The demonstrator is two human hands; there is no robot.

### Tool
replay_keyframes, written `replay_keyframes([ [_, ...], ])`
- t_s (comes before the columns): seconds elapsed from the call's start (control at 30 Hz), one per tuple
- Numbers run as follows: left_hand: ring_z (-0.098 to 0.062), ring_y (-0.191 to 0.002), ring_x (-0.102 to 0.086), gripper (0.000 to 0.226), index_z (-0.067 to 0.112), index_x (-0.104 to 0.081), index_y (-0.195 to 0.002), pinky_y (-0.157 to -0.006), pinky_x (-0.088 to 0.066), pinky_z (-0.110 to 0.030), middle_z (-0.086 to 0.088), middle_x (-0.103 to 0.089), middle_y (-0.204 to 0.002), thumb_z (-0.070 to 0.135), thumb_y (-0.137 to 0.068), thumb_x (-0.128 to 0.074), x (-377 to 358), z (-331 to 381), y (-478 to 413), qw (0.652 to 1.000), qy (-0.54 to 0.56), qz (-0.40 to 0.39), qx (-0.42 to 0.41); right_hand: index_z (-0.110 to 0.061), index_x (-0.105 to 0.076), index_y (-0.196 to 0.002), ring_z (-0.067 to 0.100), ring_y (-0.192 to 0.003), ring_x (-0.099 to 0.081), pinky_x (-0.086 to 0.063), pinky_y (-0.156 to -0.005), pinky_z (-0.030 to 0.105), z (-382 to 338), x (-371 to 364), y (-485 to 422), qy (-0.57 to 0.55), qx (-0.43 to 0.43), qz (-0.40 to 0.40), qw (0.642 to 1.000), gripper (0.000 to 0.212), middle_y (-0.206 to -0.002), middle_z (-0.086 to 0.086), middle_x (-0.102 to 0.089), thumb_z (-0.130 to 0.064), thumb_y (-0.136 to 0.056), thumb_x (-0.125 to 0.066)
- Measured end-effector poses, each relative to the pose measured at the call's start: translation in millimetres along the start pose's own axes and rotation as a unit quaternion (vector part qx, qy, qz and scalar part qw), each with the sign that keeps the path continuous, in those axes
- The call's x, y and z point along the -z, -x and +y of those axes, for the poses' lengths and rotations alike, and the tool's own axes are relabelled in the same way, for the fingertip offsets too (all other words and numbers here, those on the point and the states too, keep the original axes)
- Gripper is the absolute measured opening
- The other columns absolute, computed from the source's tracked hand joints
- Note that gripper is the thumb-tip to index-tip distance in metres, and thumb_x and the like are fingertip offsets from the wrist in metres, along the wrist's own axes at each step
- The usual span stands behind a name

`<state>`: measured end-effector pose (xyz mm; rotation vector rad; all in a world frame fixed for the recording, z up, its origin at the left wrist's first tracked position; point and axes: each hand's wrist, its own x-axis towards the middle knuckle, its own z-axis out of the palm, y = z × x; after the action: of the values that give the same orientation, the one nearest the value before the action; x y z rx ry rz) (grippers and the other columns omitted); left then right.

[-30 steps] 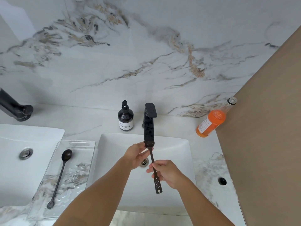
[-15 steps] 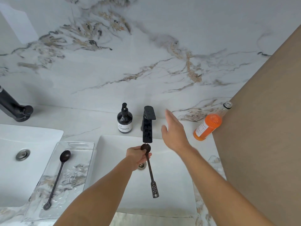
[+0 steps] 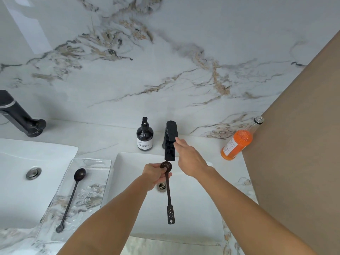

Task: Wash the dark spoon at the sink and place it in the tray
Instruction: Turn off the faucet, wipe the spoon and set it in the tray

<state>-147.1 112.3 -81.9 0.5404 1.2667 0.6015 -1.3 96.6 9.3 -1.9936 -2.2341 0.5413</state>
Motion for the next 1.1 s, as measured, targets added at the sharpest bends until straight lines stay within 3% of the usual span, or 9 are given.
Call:
replay_keyframes([
  [0.1,-0.028,-0.076,-0.074,0.028,-0.006,-0.062,-0.120,-0.065,-0.064,-0.029,-0.026,-0.071,-0.104,-0.007,-0.094,-0.053,3,-5,2,1.000,-0.027,-0.003,-0.008,-0.014,-0.046,-0.144,0.027,-0.138,-0.044,-0.036,-0.113,0.034,5,-22,13,-0.188,-0.123,0.083,0.971,0.049,-0.152,0.007,-0.047,-0.003,-0.096,-0.046],
  [0.17,-0.027,-0.074,-0.074,0.029,-0.004,-0.064,-0.120,-0.069,-0.064,-0.029,-0.023,-0.072,-0.100,-0.007,-0.093,-0.054,3,-8,9,0.999,-0.045,-0.022,-0.020,-0.011,-0.051,-0.141,0.028,-0.120,-0.060,-0.044,-0.107,0.035,7,-42,25,-0.367,-0.240,0.035,0.898,0.046,-0.137,0.014,-0.061,-0.014,-0.096,-0.058],
  [0.23,-0.028,-0.074,-0.075,0.029,-0.001,-0.067,-0.119,-0.072,-0.064,-0.029,-0.020,-0.073,-0.095,-0.007,-0.092,-0.055,2,-10,21,0.995,-0.069,-0.055,-0.040,-0.004,-0.061,-0.130,0.030,-0.094,-0.072,-0.059,-0.085,0.033,7,-59,35,-0.520,-0.297,-0.016,0.801,0.038,-0.119,0.018,-0.069,-0.013,-0.093,-0.065],
  [0.3,-0.033,-0.083,-0.076,0.030,0.001,-0.069,-0.118,-0.076,-0.063,-0.031,-0.024,-0.074,-0.098,-0.006,-0.091,-0.057,1,-11,32,0.990,-0.093,-0.080,-0.064,0.003,-0.069,-0.114,0.029,-0.075,-0.074,-0.060,-0.067,0.026,6,-62,40,-0.563,-0.299,-0.017,0.770,0.026,-0.106,0.021,-0.073,-0.008,-0.092,-0.067],
  [0.43,-0.047,-0.101,-0.069,0.040,0.006,-0.058,-0.125,-0.095,-0.056,-0.050,-0.033,-0.068,-0.112,-0.002,-0.086,-0.069,-2,-9,54,0.991,-0.057,-0.077,-0.097,0.005,-0.071,-0.098,0.032,-0.066,-0.075,-0.063,-0.069,0.036,5,-50,39,-0.555,-0.314,0.020,0.770,0.015,-0.088,0.022,-0.075,0.001,-0.084,-0.073],
  [0.57,-0.034,-0.079,-0.069,0.037,-0.002,-0.059,-0.116,-0.087,-0.051,-0.050,-0.016,-0.071,-0.093,0.016,-0.086,-0.073,-6,-9,71,0.986,-0.063,-0.114,-0.107,-0.003,-0.076,-0.090,0.023,-0.055,-0.074,-0.065,-0.073,0.038,-3,-17,32,-0.494,-0.314,0.098,0.805,0.014,-0.079,0.010,-0.077,-0.003,-0.076,-0.076],
  [0.7,-0.021,-0.073,-0.070,0.025,0.009,-0.071,-0.092,-0.079,-0.043,-0.045,-0.001,-0.073,-0.079,0.031,-0.095,-0.060,-17,-13,84,0.967,-0.161,-0.143,-0.137,-0.016,-0.077,-0.073,0.015,-0.051,-0.073,-0.061,-0.055,0.019,-12,34,27,-0.502,-0.251,0.185,0.807,0.014,-0.065,-0.004,-0.074,-0.003,-0.077,-0.076],
  [0.83,-0.024,-0.084,-0.070,0.029,0.013,-0.074,-0.104,-0.087,-0.050,-0.042,-0.004,-0.074,-0.092,0.033,-0.099,-0.053,-30,7,93,0.960,-0.104,-0.185,-0.180,-0.013,-0.081,-0.081,0.011,-0.054,-0.074,-0.058,-0.052,0.016,-23,85,34,-0.511,-0.165,0.238,0.809,0.010,-0.057,-0.013,-0.073,-0.006,-0.078,-0.075],
  [1.1,-0.022,-0.094,-0.060,0.034,0.004,-0.069,-0.092,-0.088,-0.048,-0.036,0.000,-0.072,-0.085,0.035,-0.092,-0.057,-42,51,106,0.930,-0.083,-0.258,-0.247,-0.028,-0.080,-0.090,0.011,-0.085,-0.077,-0.059,-0.069,0.018,-31,122,62,-0.587,0.019,0.222,0.778,0.030,-0.088,-0.003,-0.081,-0.002,-0.088,-0.064],
])
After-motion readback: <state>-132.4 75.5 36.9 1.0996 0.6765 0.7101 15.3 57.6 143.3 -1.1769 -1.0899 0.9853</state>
